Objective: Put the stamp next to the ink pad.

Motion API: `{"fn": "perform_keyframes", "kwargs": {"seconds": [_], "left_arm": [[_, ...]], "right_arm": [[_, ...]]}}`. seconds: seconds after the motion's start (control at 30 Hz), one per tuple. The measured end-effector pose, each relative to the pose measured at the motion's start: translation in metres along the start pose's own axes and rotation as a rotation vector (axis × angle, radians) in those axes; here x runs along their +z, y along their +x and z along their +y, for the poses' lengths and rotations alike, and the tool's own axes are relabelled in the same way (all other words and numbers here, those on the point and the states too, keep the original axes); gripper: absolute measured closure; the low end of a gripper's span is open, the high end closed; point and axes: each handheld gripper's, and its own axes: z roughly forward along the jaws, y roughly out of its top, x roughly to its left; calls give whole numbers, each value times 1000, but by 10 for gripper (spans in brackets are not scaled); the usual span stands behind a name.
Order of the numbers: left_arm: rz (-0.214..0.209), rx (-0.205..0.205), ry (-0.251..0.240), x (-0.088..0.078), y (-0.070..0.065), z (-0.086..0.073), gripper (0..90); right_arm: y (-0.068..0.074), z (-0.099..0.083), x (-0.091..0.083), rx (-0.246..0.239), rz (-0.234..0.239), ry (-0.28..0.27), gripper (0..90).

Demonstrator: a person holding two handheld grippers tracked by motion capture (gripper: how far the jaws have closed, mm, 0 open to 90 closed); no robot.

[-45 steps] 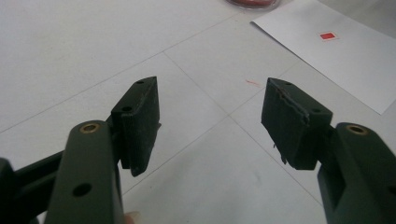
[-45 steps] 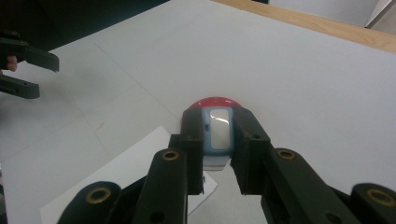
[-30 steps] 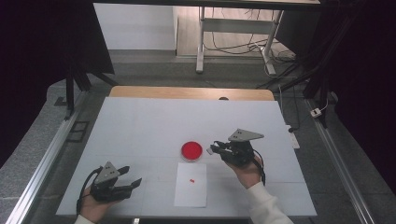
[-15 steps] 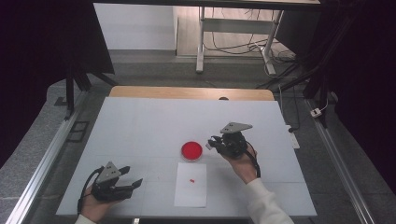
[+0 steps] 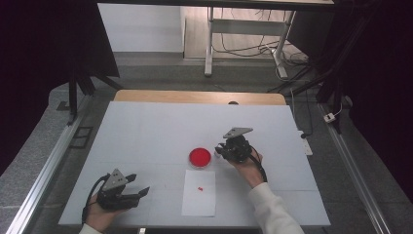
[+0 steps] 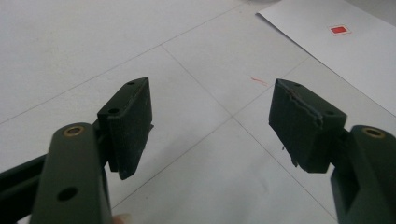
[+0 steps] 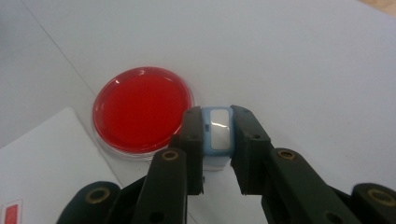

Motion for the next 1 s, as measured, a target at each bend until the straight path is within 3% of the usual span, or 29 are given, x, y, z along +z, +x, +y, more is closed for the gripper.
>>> {"fn": "perform_keyframes", "kwargs": {"seconds": [0.43, 0.73, 1.0], "left_arm": [[0, -1, 2, 0, 1, -1, 304], [-1, -1, 1, 0, 0, -1, 303], [6, -6, -1, 0, 2, -1, 303]], "right_arm": [[1, -1, 10, -16, -12, 22, 700], [0, -2, 9, 0, -4, -1, 557], [-3, -5, -6, 26, -17, -70, 442]]}}
